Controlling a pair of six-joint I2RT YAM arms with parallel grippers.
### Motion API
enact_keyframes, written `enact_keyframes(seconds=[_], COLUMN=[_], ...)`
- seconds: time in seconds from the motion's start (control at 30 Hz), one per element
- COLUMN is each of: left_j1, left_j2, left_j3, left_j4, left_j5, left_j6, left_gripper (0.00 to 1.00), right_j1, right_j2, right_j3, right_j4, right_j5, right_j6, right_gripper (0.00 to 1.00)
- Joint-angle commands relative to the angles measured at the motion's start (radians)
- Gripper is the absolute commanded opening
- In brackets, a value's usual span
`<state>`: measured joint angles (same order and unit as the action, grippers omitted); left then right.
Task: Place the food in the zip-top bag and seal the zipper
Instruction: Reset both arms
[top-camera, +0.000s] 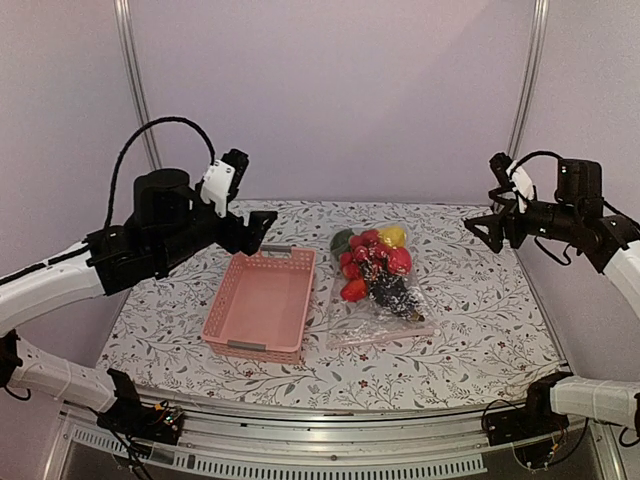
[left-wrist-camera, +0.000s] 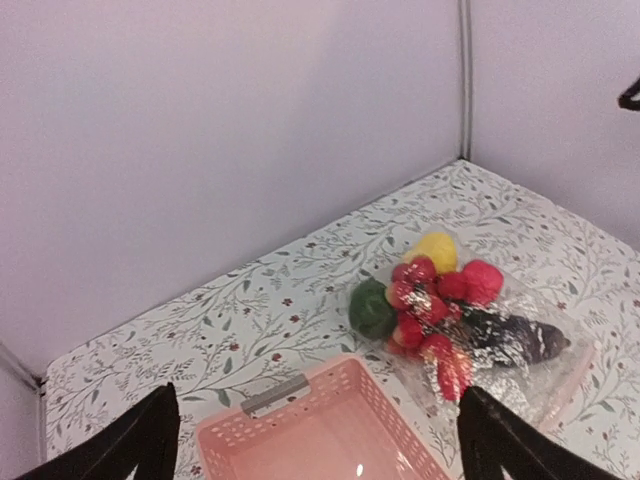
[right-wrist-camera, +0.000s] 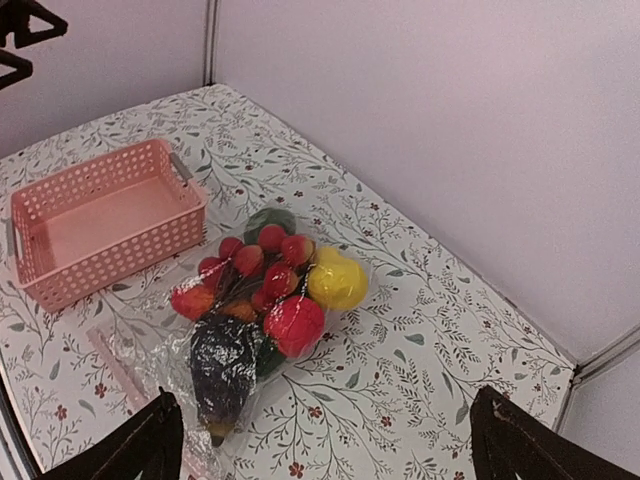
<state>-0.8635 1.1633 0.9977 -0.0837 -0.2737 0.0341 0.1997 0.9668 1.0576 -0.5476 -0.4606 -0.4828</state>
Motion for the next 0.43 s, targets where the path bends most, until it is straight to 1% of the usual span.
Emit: enact_keyframes(seconds=[0.0,0.07,0.1,0.17,0.27,0.33,0.4], left_j1=[0.055,0.094,0.115,0.171,0.213,0.225,0.250], left_j2=[-0.100,-0.131,-0.144,-0.165,-0.193,-0.220,-0.252], left_j3=[0.023,-0.016,-0.037,-0.083,-0.172,-0.258,-0.329], left_j4=[-0.081,-0.050,-0.046,-0.049,0.011,0.102,0.181], left_j5=[-0.330,-0.400,-0.406,-0.373,-0.307,-0.315,-0.302], left_j6=[-0.030,-0.106,-0.148,-0.215,-0.224,-0.206,-0.208], left_gripper=[1.00,1.00,1.00,1.00,1.00,1.00,1.00], right_j1=[-0.015,-0.015,-0.014,-0.015,-0.016,-0.017,-0.016], right_j2=[0.015,0.025,0.025,0.020,0.005,0.003,0.008], right_j3=[0.020,-0.003,-0.022,-0.071,-0.158,-0.222,-0.255], right_j4=[0.226,0.285,0.314,0.384,0.464,0.524,0.571], right_j5=[0.137,0.209,0.259,0.346,0.425,0.436,0.383], right_j6=[0.314,0.407,0.456,0.476,0.436,0.425,0.424], right_gripper=[0.99,0.99,0.99,0.99,0.99,0.99,0.99])
